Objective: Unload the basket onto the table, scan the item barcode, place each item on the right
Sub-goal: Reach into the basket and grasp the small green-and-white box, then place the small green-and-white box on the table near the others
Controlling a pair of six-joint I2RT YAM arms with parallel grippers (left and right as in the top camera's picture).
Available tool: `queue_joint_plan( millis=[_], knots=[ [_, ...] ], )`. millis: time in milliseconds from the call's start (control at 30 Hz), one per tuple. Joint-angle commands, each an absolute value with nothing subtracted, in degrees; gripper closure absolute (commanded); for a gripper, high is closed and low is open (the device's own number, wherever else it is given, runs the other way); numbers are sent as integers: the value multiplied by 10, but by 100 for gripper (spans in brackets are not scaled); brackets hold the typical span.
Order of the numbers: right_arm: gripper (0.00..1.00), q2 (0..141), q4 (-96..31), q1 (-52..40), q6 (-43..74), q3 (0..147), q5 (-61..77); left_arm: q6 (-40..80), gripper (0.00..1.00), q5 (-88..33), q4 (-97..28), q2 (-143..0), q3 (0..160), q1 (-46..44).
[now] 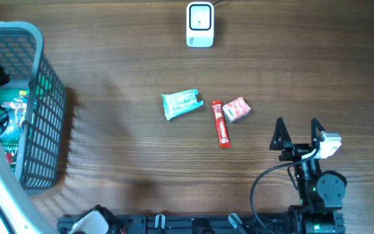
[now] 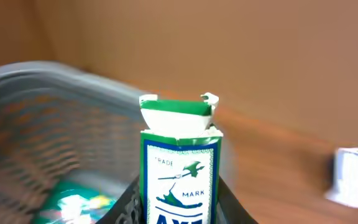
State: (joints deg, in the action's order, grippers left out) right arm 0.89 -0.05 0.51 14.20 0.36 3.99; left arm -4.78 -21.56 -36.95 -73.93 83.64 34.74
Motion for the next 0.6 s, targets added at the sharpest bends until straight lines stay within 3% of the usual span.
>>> queue_joint_plan(
  millis=[0, 267, 567],
  knots=[
    [0, 4, 1, 2, 137, 3, 34, 70, 80, -315, -371, -715, 846, 268],
    [0, 4, 1, 2, 137, 3, 34, 99, 85, -338, -471, -797, 845, -24],
    [0, 4, 1, 2, 136, 3, 34, 95, 86, -280, -439, -1003, 844, -265]
  ],
)
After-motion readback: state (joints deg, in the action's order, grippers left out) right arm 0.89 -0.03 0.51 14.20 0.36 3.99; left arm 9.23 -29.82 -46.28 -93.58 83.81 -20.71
